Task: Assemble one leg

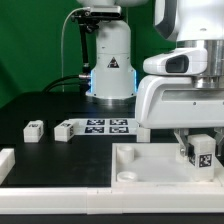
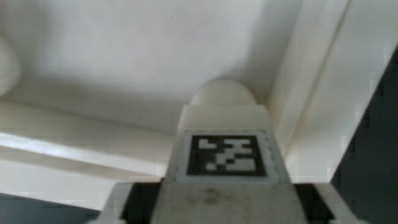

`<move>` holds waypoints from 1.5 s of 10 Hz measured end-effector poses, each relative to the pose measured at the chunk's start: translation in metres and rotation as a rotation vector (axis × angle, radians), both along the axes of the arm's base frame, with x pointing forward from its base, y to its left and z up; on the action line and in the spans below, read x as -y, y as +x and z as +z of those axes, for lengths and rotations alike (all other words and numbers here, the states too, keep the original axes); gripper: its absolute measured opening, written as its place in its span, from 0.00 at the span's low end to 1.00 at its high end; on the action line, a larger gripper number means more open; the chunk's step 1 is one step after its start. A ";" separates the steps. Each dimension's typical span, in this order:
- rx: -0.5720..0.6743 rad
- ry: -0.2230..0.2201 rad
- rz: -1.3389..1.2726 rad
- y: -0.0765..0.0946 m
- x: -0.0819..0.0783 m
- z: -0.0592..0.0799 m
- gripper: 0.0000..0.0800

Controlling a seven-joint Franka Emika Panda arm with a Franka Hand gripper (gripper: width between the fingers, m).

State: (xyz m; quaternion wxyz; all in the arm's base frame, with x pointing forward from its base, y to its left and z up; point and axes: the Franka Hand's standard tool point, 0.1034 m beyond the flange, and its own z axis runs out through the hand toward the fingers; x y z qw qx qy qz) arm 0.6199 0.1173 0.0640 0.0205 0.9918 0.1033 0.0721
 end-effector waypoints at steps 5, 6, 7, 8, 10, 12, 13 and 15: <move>0.027 0.081 -0.464 -0.001 -0.004 0.000 0.36; 0.028 0.092 -0.614 -0.002 -0.001 -0.001 0.36; 0.035 0.092 -0.715 -0.002 0.004 -0.001 0.36; 0.053 0.092 -0.867 -0.002 0.011 -0.001 0.38; 0.070 0.070 -1.020 -0.005 0.021 -0.001 0.39; 0.069 0.043 -1.140 -0.010 0.035 0.000 0.40; 0.069 0.043 -1.142 -0.010 0.036 0.000 0.40; 0.069 0.042 -1.140 -0.010 0.035 -0.001 0.72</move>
Offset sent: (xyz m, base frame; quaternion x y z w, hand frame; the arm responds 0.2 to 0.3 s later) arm -0.0062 -0.0078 0.0052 -0.0366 0.0240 0.4112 0.9105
